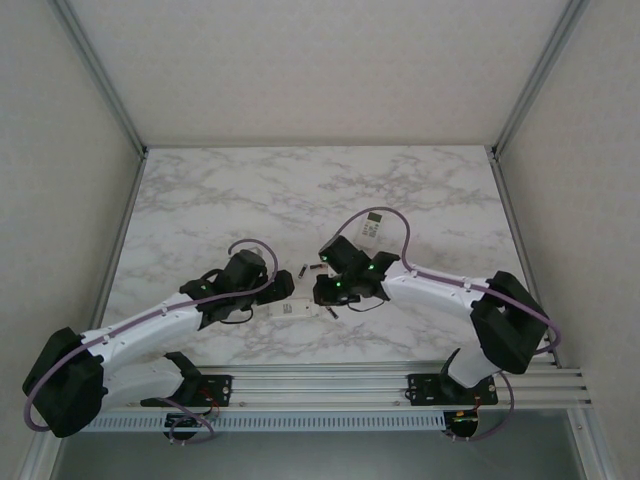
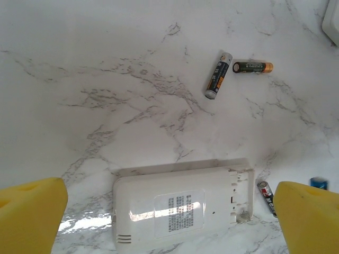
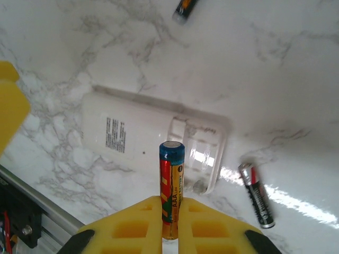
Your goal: Load the batteries into the remote control
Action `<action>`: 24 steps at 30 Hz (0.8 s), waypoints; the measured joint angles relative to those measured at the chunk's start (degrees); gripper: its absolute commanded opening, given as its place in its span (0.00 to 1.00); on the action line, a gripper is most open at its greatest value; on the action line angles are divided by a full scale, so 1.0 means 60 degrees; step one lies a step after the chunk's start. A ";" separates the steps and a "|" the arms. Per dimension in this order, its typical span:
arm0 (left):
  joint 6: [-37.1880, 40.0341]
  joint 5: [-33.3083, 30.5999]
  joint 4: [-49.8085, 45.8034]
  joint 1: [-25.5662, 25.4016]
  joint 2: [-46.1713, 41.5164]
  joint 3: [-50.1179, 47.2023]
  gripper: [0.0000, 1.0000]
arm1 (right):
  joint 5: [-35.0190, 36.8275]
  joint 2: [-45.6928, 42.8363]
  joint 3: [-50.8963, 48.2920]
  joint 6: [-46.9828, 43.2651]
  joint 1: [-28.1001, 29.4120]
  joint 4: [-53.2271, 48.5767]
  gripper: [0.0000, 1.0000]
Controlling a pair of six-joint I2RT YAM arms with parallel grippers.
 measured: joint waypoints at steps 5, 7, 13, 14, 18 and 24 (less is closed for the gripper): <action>-0.0004 0.0120 0.0171 0.0000 0.0000 -0.0113 0.99 | 0.0011 0.0750 0.0015 0.0339 0.0131 -0.0007 0.10; -0.0004 0.0168 0.0175 0.0000 0.0000 -0.0204 1.00 | 0.0007 0.0943 0.0022 0.0379 0.0193 -0.0004 0.11; -0.0004 0.0171 0.0171 0.0000 0.0000 -0.0248 1.00 | -0.0022 0.1191 0.0229 0.0404 0.0335 0.0011 0.11; 0.0000 0.0171 0.0175 0.0000 0.0000 -0.0248 1.00 | -0.0022 0.1202 0.0248 0.0404 0.0342 0.0018 0.11; -0.0004 0.0171 0.0175 0.0000 0.0000 -0.0248 1.00 | -0.0033 0.1242 0.0266 0.0419 0.0379 0.0040 0.13; -0.0004 0.0171 0.0175 0.0000 0.0000 -0.0248 0.99 | -0.0248 0.1351 0.0266 0.0433 0.0477 0.0076 0.15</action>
